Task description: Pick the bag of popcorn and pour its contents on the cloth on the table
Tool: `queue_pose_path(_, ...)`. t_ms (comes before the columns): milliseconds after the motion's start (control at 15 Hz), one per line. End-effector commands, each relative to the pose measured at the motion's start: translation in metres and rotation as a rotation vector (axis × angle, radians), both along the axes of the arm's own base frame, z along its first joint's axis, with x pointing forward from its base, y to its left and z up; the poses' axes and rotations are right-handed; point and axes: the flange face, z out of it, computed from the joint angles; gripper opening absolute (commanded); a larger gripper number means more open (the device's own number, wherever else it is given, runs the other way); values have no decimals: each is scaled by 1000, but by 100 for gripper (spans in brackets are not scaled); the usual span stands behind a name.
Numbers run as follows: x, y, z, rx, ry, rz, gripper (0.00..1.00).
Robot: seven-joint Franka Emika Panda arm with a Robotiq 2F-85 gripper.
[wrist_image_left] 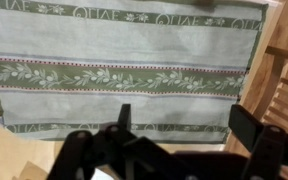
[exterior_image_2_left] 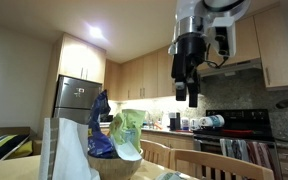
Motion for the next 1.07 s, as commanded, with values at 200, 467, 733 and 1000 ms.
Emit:
queue_pose_path(200, 70, -35, 7, 20, -141, -153, 100)
queue_pose_path(467, 102, -50, -5, 30, -255, -181, 100)
queue_pose_path(733, 129, -74, -20, -8, -355, -270, 100)
queue_pose_path(1000, 149, -105, -31, -61, -407, -376, 100)
